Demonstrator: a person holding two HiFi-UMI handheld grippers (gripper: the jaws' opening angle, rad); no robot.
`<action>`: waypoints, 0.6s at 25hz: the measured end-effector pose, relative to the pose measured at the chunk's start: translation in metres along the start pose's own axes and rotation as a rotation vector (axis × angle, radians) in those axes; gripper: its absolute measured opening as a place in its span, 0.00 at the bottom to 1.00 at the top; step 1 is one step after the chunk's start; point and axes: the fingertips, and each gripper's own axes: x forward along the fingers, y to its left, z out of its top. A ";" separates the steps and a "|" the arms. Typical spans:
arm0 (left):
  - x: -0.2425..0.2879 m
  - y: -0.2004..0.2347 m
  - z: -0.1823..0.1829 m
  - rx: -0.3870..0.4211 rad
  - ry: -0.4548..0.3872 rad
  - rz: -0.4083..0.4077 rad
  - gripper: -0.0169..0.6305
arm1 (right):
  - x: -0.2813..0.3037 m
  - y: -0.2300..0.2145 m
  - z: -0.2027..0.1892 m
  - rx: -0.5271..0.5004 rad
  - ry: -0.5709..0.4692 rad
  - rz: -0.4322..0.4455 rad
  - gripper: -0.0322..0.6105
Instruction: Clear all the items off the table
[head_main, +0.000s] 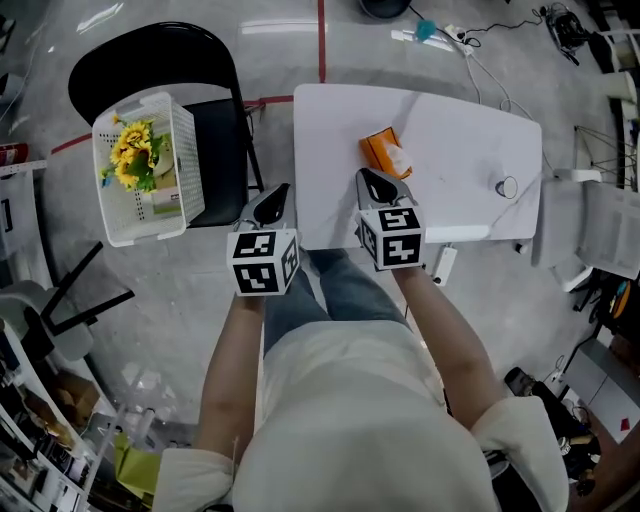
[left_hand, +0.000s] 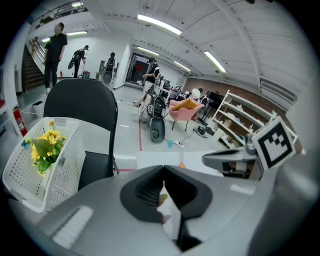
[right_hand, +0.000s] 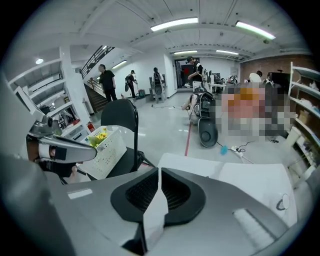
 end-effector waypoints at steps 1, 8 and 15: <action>0.004 -0.005 -0.003 0.001 0.005 -0.003 0.04 | 0.001 -0.006 -0.006 0.005 0.010 0.002 0.10; 0.026 -0.029 -0.021 -0.002 0.029 -0.004 0.04 | 0.011 -0.042 -0.041 0.002 0.072 0.003 0.23; 0.050 -0.040 -0.046 -0.023 0.048 0.004 0.04 | 0.037 -0.073 -0.070 -0.025 0.126 -0.001 0.37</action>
